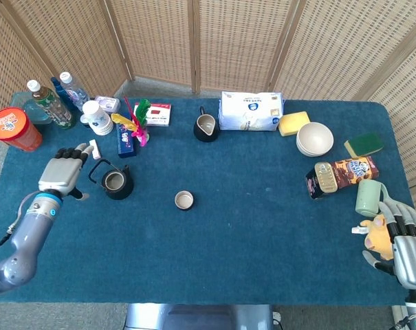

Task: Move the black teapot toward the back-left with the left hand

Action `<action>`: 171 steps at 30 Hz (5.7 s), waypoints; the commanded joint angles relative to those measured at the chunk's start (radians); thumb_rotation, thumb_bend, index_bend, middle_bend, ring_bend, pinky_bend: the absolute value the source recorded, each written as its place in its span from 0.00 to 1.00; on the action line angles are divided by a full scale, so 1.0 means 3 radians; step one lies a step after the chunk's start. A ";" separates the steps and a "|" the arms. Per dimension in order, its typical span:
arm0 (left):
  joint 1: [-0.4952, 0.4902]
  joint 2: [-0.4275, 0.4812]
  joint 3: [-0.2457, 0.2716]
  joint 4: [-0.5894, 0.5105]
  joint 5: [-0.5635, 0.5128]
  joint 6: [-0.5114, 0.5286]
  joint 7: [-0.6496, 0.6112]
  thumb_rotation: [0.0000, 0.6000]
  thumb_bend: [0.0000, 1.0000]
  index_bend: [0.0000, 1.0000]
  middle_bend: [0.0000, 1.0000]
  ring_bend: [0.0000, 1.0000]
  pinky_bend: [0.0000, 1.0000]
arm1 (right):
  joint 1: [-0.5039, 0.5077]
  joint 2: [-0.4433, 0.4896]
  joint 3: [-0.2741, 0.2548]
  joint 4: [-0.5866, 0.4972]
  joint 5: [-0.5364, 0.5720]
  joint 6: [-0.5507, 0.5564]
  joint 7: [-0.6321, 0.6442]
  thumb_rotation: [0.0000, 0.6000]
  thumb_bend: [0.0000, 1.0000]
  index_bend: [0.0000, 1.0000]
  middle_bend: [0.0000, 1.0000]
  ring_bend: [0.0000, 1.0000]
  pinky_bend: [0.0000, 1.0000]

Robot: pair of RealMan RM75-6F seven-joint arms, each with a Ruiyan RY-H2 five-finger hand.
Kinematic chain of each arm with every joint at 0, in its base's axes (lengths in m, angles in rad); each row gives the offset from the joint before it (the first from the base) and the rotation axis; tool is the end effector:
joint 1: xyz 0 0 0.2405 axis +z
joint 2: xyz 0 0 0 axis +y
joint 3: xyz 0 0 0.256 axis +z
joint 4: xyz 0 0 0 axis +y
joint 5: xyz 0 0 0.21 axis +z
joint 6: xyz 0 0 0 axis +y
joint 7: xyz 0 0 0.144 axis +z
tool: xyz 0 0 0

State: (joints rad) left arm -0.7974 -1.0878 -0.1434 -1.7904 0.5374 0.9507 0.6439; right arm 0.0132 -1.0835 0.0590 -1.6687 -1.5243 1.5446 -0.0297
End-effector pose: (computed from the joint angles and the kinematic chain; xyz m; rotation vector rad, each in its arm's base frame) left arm -0.2018 0.3549 0.1125 -1.6416 -1.0048 -0.4747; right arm -0.3073 -0.1602 0.1730 1.3323 -0.8789 0.9028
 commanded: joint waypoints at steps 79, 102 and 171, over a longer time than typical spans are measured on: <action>0.0236 -0.0751 -0.0310 0.1300 0.0596 0.0025 -0.0305 1.00 0.03 0.00 0.00 0.00 0.00 | 0.0026 0.0017 -0.0039 -0.0024 0.0007 -0.0094 0.0053 1.00 0.00 0.00 0.00 0.00 0.00; -0.0309 -0.1091 -0.0324 0.2133 0.0020 -0.0755 -0.0249 1.00 0.03 0.00 0.00 0.00 0.00 | 0.0117 -0.0048 0.0041 0.0044 0.0231 -0.0280 -0.0035 1.00 0.00 0.00 0.00 0.00 0.00; -0.0337 -0.0459 -0.0068 0.0935 0.0868 -0.0478 -0.0780 1.00 0.70 0.72 0.93 0.79 1.00 | 0.0119 -0.0008 -0.0034 -0.0047 0.0120 -0.0259 -0.0022 1.00 0.00 0.00 0.00 0.00 0.00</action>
State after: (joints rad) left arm -0.9030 -1.2561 -0.1673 -1.4612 0.7815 0.7857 0.3981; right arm 0.0490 -1.0863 0.0491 -1.6824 -1.4877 1.4666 -0.0366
